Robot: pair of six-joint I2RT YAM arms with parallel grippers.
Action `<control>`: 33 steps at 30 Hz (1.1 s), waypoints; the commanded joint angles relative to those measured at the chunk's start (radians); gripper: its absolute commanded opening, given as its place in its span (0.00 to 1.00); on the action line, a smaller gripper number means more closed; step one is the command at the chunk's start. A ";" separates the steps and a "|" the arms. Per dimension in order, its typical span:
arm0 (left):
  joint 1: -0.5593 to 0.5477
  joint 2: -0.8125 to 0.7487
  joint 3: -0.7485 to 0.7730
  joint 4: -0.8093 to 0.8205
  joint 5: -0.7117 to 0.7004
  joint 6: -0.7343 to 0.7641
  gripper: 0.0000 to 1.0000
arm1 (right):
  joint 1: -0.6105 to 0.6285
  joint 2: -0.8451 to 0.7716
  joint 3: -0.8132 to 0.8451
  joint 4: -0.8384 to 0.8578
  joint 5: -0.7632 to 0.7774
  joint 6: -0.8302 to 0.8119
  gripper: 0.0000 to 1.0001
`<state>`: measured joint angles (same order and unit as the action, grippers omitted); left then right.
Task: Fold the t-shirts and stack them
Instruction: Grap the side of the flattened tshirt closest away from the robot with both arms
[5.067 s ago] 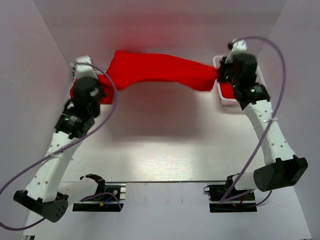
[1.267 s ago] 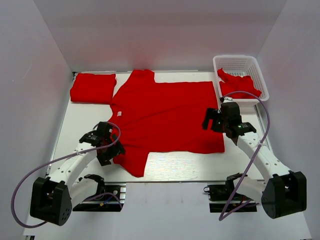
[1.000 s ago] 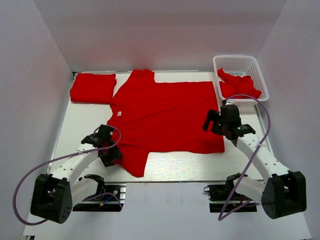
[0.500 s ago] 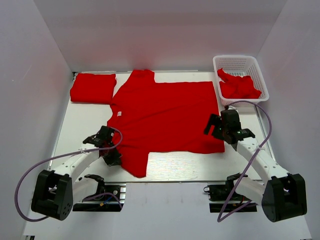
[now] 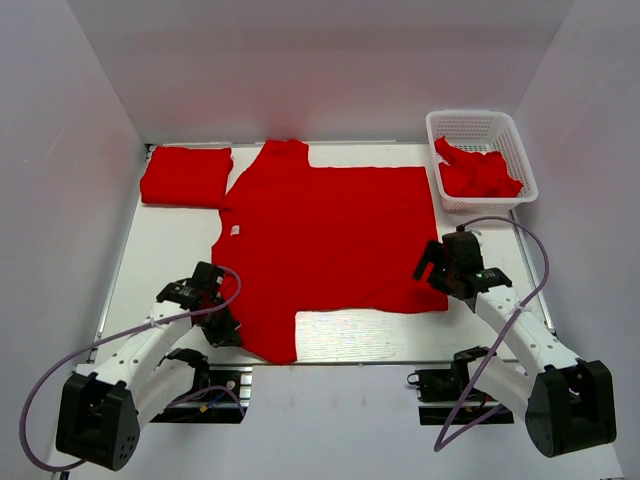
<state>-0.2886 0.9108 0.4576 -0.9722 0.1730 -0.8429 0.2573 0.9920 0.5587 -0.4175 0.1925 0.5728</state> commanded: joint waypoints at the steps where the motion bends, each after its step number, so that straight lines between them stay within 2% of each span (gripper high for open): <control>1: -0.003 0.033 0.029 -0.007 0.023 0.011 0.00 | -0.004 -0.010 -0.020 -0.004 0.024 0.055 0.90; 9: -0.003 0.019 0.064 -0.042 -0.009 0.021 0.00 | -0.004 -0.018 -0.077 -0.067 0.096 0.148 0.90; 15: -0.003 0.039 0.075 -0.042 -0.009 0.021 0.00 | -0.003 -0.050 -0.128 -0.063 0.091 0.240 0.89; 17: -0.003 0.039 0.075 -0.033 -0.009 0.021 0.00 | -0.004 -0.065 -0.141 -0.063 0.113 0.243 0.81; 21: -0.003 0.048 0.075 -0.023 -0.009 0.030 0.00 | -0.003 -0.073 -0.146 -0.070 0.122 0.246 0.77; 33: -0.003 0.059 0.095 -0.043 -0.018 0.040 0.00 | -0.003 -0.116 -0.089 -0.244 0.153 0.213 0.78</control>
<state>-0.2901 0.9745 0.5228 -1.0073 0.1680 -0.8188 0.2573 0.9043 0.4301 -0.5949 0.3016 0.7822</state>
